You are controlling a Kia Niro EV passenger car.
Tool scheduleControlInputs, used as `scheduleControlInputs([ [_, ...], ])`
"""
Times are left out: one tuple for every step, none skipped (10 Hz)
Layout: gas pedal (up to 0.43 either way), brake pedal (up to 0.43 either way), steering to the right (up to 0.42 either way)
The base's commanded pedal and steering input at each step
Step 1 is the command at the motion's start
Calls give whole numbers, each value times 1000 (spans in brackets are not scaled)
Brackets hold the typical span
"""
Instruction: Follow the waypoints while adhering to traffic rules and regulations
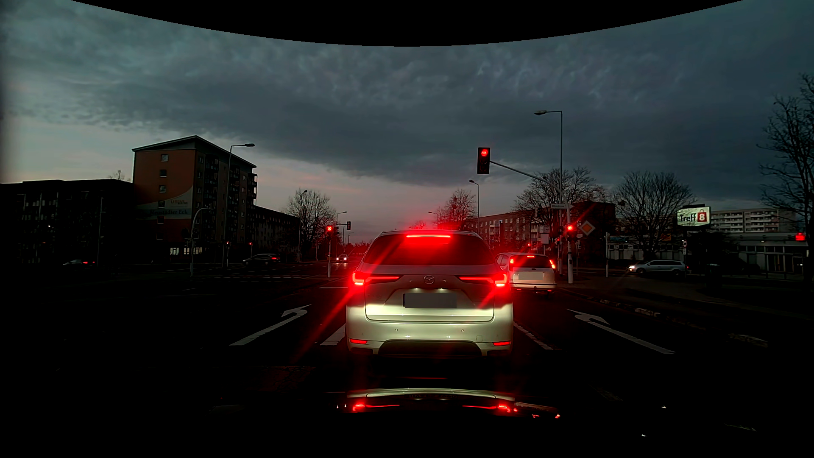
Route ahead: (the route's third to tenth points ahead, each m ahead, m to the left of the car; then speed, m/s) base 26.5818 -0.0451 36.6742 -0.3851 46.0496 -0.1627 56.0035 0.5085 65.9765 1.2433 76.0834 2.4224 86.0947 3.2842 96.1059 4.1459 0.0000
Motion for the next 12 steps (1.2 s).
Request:
scheduleControlInputs([
  [0, 341, -10],
  [0, 341, -10],
  [0, 341, -10],
  [0, 341, -10],
  [0, 341, -10],
  [0, 341, -10],
  [0, 341, -10],
  [0, 341, -10],
  [0, 341, -10],
  [0, 341, -10],
  [0, 341, -10],
  [0, 341, -10],
])
